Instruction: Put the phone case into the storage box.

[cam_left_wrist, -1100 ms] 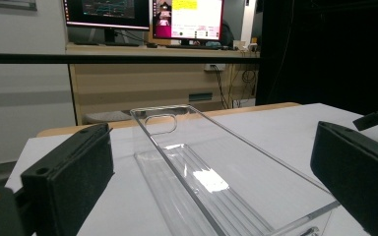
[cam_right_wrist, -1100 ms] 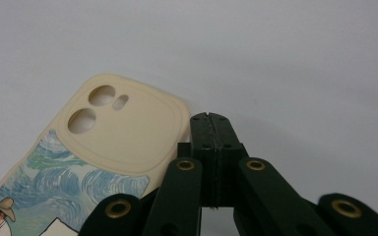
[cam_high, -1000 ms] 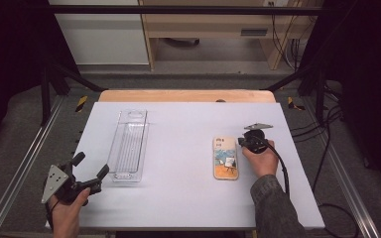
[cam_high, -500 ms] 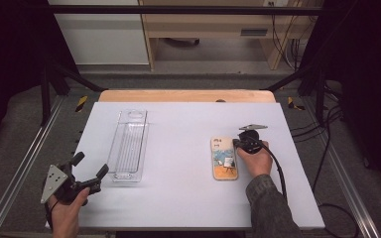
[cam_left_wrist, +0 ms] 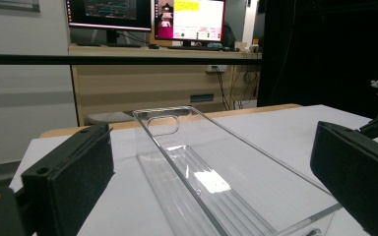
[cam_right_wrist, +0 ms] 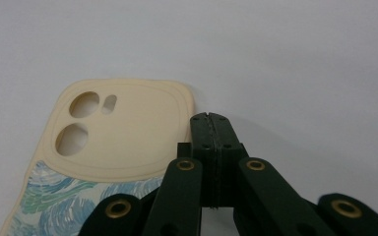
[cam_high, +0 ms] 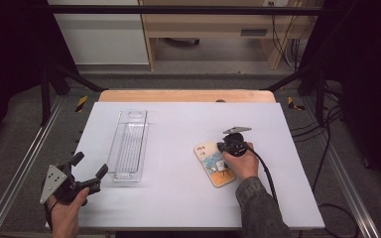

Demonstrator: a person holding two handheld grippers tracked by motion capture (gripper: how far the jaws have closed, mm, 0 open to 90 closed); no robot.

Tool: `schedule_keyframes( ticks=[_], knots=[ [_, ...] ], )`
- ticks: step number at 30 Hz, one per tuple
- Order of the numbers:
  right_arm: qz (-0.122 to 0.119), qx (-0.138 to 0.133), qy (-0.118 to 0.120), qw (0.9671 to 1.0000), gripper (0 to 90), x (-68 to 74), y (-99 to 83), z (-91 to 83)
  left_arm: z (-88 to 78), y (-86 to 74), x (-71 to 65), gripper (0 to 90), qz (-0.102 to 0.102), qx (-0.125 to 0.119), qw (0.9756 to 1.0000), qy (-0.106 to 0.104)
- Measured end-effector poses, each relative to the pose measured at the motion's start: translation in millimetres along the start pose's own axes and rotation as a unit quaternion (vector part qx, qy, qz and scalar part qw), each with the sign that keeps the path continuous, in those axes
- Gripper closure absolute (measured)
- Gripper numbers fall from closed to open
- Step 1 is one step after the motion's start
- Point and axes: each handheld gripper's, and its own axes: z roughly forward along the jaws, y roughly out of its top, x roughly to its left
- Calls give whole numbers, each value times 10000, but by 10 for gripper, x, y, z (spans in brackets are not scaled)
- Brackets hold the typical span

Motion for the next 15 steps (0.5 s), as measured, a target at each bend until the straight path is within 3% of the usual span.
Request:
schedule_keyframes(
  ticks=[8,9,15],
  knots=[
    [-329,137,284,9990,900,240,42,44,1,3,-7,26,13,0,10000,2],
    [-417,156,395,9982,900,316,55,58,1,3,-7,26,17,3,10000,-1],
    [-695,254,546,9958,900,468,80,89,0,4,-5,27,11,-4,10000,-5]
  ],
)
